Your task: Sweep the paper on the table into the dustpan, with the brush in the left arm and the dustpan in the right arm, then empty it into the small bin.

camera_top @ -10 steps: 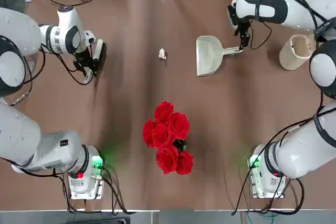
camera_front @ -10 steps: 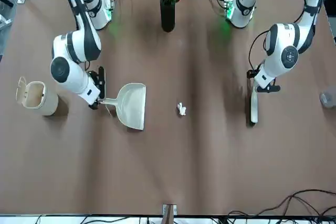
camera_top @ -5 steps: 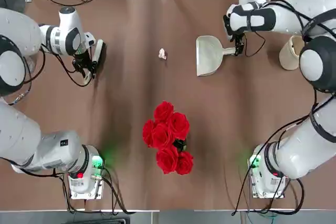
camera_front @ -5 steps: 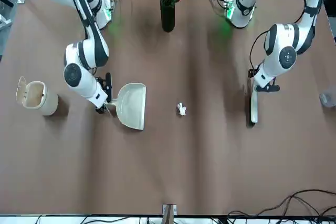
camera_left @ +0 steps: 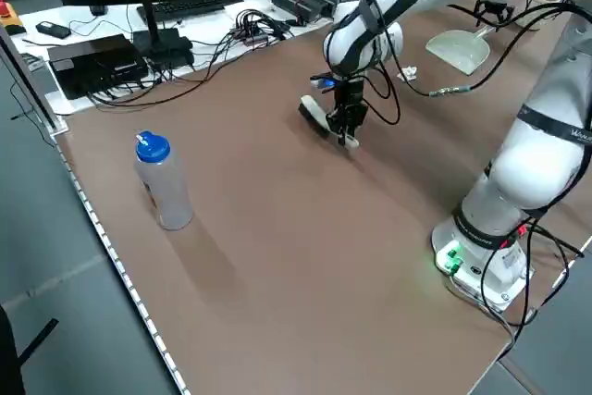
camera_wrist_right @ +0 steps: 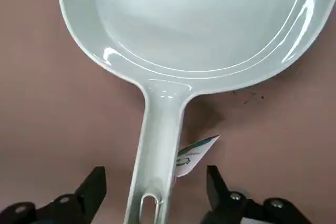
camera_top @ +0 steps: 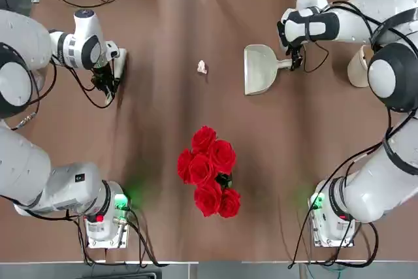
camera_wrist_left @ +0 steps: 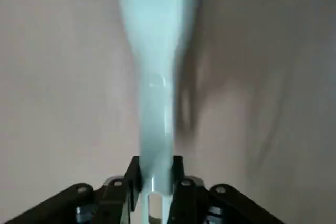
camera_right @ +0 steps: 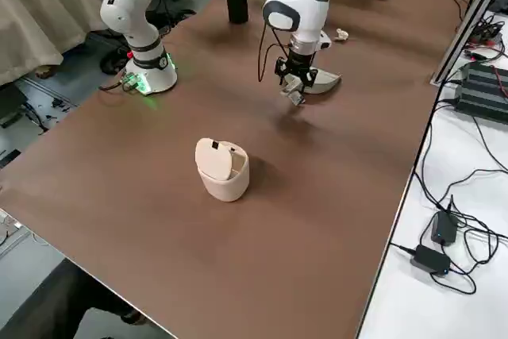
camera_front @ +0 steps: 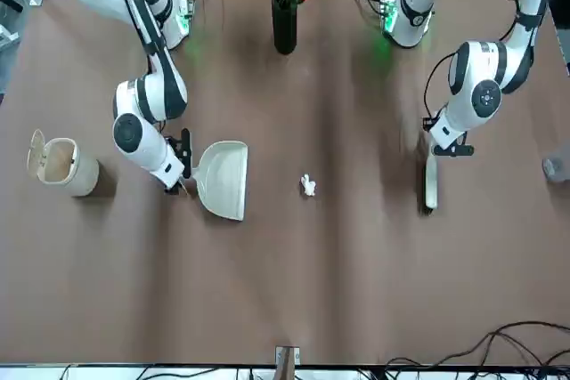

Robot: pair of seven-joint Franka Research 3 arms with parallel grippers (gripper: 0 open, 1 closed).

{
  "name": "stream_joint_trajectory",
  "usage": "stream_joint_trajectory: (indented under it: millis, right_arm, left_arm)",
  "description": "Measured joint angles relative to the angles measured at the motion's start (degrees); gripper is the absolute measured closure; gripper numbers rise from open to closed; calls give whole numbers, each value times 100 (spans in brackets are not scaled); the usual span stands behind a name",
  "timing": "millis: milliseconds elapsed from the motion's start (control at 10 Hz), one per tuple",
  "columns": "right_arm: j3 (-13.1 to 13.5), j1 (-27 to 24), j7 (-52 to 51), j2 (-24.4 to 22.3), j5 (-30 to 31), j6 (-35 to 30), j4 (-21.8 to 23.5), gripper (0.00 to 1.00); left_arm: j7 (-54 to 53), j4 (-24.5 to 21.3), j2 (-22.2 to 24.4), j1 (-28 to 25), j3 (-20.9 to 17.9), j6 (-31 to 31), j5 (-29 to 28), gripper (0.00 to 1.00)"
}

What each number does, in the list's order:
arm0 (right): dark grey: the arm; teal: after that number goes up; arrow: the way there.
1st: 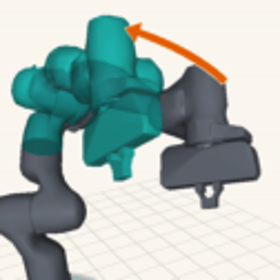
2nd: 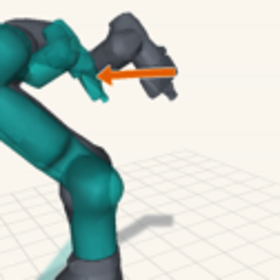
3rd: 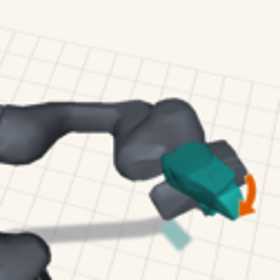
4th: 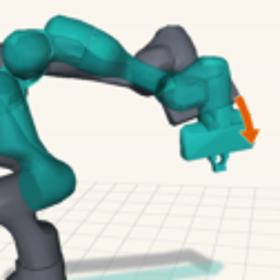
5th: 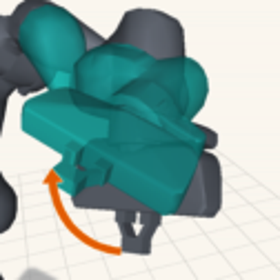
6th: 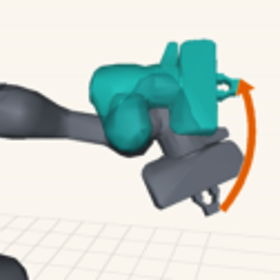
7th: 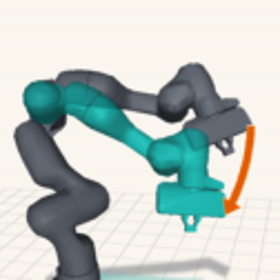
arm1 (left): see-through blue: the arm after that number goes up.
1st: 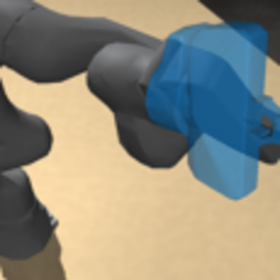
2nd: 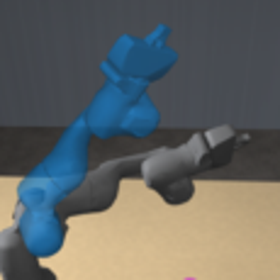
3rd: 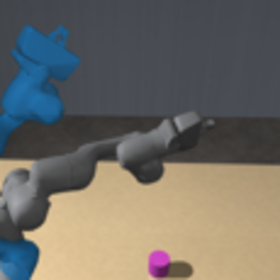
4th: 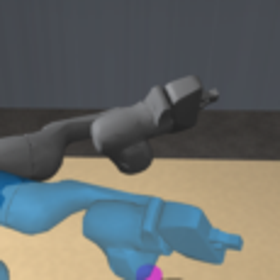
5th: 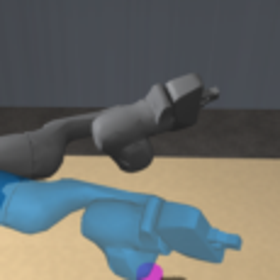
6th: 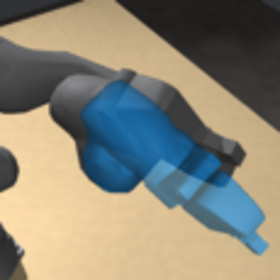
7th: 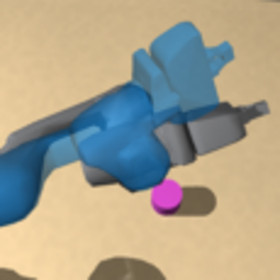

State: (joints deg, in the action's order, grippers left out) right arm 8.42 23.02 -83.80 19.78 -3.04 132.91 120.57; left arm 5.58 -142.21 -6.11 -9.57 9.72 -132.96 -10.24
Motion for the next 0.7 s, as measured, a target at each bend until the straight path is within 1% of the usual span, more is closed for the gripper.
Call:
stream_joint_trajectory:
  millis: [100, 300, 400, 500, 700]
  right_arm:
    - [2, 0, 0, 36, 0, 46, 0, 21]
    - [8, -1, -1, 73, 0, 87, 0, 25]
    - [9, -1, -1, 75, 0, 89, 0, 29]
    - [10, -1, -1, 76, 0, 91, 0, 36]
    - [8, 0, -28, 76, 1, 94, 0, 46]
  left_arm:
    - [2, 42, 2, -1, 3, -10, 0, 73]
    - [2, 152, 8, 3, 30, -12, -1, 73]
    - [2, 251, 19, 3, 68, 4, -1, 73]
    - [1, 363, 43, 4, 132, 68, -1, 73]
    - [2, 612, 108, 6, 365, 420, -1, 73]
